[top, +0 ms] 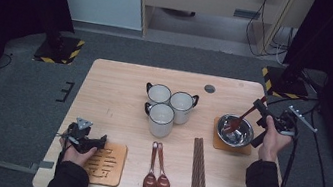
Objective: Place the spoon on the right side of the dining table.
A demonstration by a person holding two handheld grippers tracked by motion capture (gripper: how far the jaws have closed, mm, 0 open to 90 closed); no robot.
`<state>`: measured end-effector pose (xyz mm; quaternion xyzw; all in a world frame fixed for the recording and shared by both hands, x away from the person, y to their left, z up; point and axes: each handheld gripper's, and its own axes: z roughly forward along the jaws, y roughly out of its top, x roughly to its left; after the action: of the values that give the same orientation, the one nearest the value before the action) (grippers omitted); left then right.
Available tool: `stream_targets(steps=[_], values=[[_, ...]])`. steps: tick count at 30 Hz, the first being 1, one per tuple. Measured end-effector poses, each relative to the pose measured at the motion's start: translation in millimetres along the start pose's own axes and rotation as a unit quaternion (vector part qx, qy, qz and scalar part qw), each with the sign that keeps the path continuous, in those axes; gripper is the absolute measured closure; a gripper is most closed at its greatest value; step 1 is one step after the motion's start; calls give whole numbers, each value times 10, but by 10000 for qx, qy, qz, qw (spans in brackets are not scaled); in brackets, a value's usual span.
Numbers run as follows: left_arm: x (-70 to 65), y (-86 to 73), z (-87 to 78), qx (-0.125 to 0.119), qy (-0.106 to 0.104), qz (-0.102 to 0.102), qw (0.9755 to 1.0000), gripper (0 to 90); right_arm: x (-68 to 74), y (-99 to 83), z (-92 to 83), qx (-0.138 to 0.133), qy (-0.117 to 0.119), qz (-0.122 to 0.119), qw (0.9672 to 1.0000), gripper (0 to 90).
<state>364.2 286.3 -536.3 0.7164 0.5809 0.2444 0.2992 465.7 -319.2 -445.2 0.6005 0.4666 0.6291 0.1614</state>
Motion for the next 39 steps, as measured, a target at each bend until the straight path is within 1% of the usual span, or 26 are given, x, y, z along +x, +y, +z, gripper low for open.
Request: stream_targets(steps=[13,25,29,32,37,39], values=[[0,0,0,0,1,1,10000,62,-118,-96,76,193,-392,-89,9990,849],[0,0,0,1,0,1,10000,62,-138,-151,118,407,-587,-252,9971,843],[0,0,0,1,0,1,10000,62,-140,-160,127,474,-609,-235,9967,826],[0,0,0,1,0,1,10000,62,-141,-166,129,521,-610,-275,9964,824],[0,0,0,0,0,1,10000,62,-142,-163,118,594,-652,-353,9955,790],[0,0,0,1,1,2,10000,62,-144,-163,111,631,-695,-429,9947,774]])
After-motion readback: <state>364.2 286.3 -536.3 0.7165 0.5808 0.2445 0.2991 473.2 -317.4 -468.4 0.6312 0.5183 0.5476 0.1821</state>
